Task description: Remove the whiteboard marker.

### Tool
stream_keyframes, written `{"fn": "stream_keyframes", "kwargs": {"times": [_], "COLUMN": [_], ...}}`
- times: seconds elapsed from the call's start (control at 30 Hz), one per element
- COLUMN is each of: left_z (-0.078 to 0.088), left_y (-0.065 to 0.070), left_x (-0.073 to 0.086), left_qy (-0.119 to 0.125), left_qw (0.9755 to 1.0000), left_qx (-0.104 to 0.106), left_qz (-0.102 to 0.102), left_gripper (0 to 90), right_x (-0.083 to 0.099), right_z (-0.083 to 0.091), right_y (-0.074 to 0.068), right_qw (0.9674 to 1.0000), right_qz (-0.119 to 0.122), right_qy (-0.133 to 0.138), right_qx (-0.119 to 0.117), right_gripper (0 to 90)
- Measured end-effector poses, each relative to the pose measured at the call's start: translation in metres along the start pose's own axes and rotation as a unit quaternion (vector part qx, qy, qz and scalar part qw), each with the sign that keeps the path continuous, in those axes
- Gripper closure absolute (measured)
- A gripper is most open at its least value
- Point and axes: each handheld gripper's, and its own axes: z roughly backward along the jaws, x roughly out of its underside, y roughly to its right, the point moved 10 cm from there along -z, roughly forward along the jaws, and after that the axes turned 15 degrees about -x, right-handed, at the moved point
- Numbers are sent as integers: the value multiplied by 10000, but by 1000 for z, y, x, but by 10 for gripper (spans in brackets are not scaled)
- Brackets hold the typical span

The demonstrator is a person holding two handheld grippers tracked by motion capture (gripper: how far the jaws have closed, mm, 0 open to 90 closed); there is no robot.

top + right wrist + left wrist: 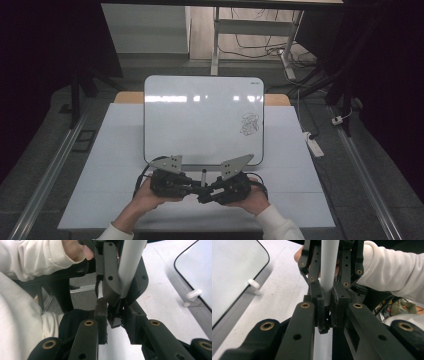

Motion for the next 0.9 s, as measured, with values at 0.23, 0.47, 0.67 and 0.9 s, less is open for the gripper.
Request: {"fn": "stream_keyframes", "kwargs": {"times": [0.23, 0.47, 0.67, 0.9], "left_z": [2, 3, 2, 12], "left_y": [-1, -2, -3, -13], "left_x": [0, 0, 0, -8], "left_qy": [-6, -40, -42, 363], "left_qw": [10000, 9998, 9998, 9984], "left_qx": [50, 119, 120, -256], "left_qz": [40, 161, 128, 358], "left_gripper": [813, 813, 795, 581], "right_x": [-1, -2, -1, -2], "right_z": [0, -1, -1, 2], "right_y": [0, 0, 2, 5], "right_qw": [10000, 9999, 9998, 9993], "right_qz": [-21, -42, -41, -8], "right_qy": [63, 136, 183, 243], "right_qx": [-3, -17, 78, 292], "right_gripper": [734, 735, 771, 774]}}
